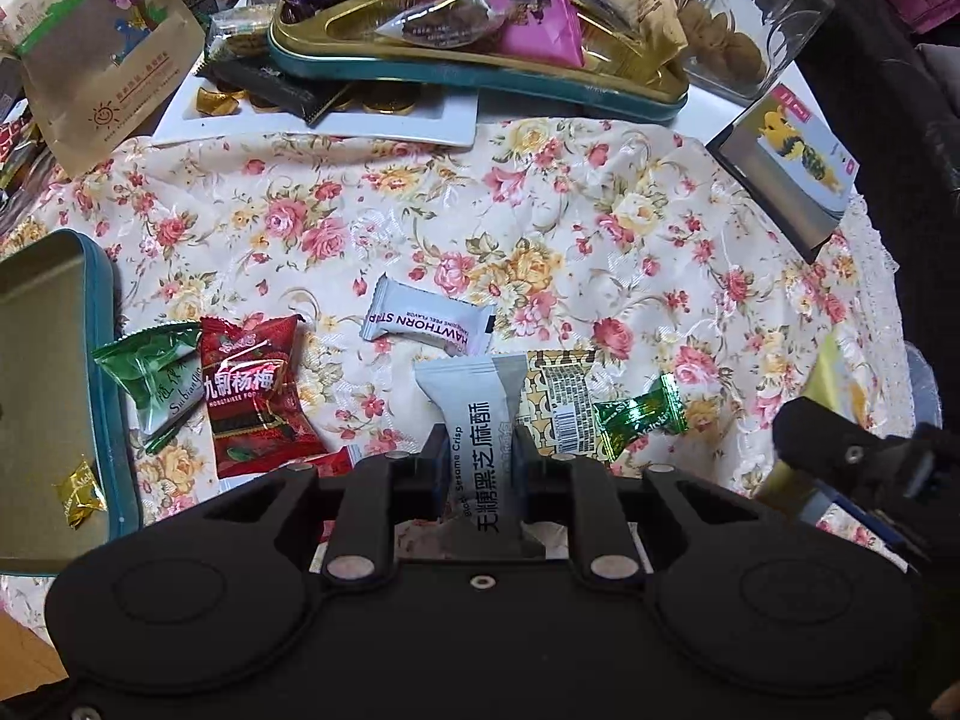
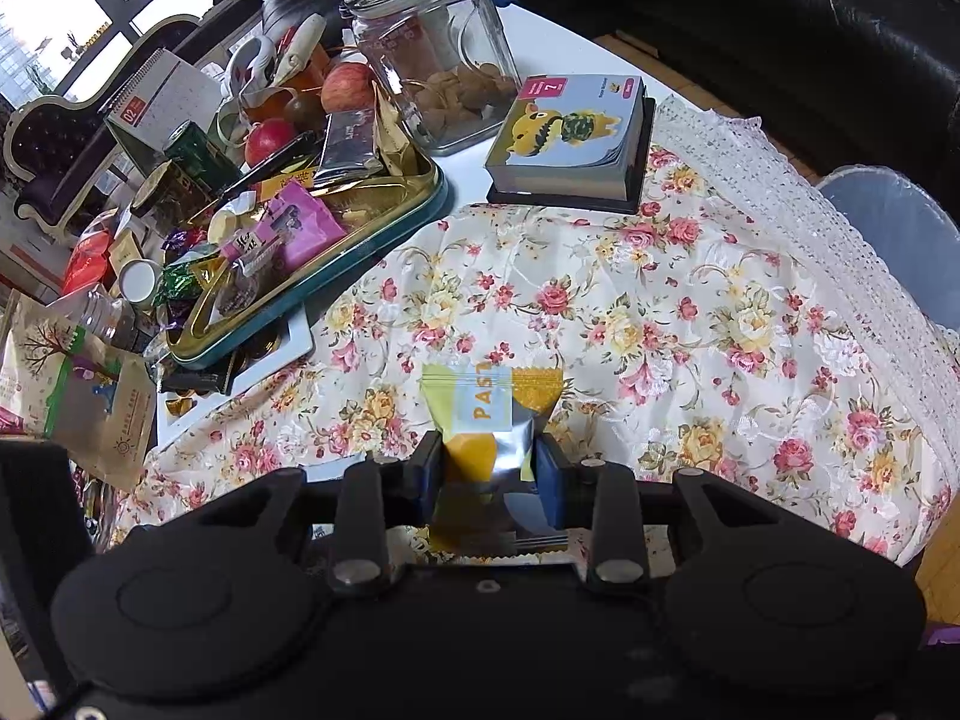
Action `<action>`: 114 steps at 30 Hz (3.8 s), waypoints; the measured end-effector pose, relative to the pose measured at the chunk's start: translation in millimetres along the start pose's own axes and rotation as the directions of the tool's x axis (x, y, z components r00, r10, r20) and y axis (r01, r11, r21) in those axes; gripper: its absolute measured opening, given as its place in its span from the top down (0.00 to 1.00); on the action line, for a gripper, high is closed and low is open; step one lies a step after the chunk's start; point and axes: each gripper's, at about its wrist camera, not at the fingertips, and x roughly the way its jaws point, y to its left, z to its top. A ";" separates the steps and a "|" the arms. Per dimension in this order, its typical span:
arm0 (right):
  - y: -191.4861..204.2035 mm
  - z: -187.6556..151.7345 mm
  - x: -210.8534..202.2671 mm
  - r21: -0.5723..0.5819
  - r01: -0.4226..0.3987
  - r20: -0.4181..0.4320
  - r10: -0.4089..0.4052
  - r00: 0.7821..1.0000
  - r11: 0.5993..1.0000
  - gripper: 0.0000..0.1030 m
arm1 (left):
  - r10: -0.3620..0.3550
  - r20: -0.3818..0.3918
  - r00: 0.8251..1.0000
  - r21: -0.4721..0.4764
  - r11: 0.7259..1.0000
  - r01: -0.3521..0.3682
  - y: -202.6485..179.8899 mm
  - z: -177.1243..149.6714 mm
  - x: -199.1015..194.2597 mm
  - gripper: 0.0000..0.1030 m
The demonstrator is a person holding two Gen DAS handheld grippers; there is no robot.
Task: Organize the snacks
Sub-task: 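Grasp the yellow 'PAS' packet with the right tool while the left tool grasps the white sesame-crisp packet, then carry both packets over the gold tray and open both tools to release, then move both open tools back toward the remaining snacks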
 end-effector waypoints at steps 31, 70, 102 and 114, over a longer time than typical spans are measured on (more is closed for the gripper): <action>147.8 -70.4 8.7 -0.276 -0.167 -0.091 0.148 0.985 0.946 0.67 | 0.273 0.150 0.950 -0.347 0.914 -0.208 215.8 -1.6 -117.0 0.74; 250.2 -159.1 13.9 -0.492 -0.422 -0.244 0.345 0.906 0.761 0.64 | 0.411 0.167 0.896 -0.377 0.867 -0.327 280.0 -33.3 -132.7 0.72; 78.5 -62.3 54.4 -0.297 -0.056 -0.102 0.027 0.994 0.953 0.64 | 0.191 0.080 0.978 -0.092 0.979 -0.183 137.2 -6.5 -82.6 0.72; 1.3 -24.5 61.5 -0.088 0.096 -0.060 -0.102 0.993 0.991 0.64 | 0.132 0.053 0.990 -0.021 0.991 -0.131 84.1 2.0 -67.7 0.72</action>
